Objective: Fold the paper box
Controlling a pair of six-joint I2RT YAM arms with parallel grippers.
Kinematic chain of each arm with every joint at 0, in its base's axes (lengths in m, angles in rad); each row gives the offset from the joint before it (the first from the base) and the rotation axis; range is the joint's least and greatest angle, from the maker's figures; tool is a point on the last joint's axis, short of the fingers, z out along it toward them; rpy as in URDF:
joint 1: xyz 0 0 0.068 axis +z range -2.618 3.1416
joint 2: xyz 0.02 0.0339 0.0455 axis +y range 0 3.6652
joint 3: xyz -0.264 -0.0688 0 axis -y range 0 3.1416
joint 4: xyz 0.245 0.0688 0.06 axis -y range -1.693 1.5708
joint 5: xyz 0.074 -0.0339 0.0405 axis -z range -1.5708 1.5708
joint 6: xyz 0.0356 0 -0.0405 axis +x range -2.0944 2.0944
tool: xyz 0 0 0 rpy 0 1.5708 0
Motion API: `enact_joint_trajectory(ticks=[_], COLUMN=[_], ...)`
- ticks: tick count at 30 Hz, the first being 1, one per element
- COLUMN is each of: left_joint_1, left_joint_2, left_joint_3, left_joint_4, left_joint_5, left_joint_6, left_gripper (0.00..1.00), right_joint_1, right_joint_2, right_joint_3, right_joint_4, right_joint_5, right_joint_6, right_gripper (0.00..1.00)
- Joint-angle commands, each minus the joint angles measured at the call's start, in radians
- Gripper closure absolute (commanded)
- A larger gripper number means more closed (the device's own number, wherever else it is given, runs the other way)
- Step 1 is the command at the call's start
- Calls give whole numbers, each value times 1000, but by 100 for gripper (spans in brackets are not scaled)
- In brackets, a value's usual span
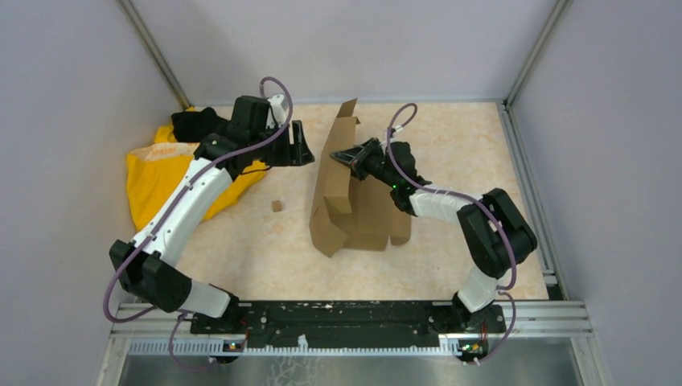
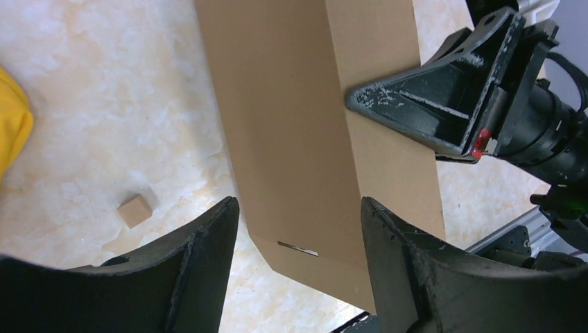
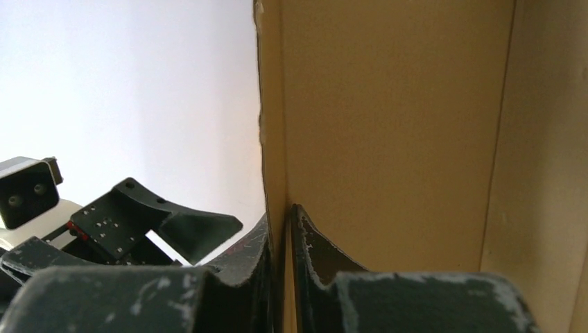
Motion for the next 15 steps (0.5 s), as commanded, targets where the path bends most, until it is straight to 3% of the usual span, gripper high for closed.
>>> enact_joint_trajectory(ticks=[1,15], left_joint_1=[5,6], left_joint_2=[-27,4], left_joint_3=[-50,-150], left_joint_4=[66,171], left_joint_5=[44,33], left_joint_6=[-5,12], left_gripper=[29,31], right_joint_1=[-7,-6], right_joint_2=[33,75], right_joint_3=[81,129], right_joint_4=[58,21], right_joint_5=[-41,-94], right_joint_6=[-30,-94], right_gripper=[86,69])
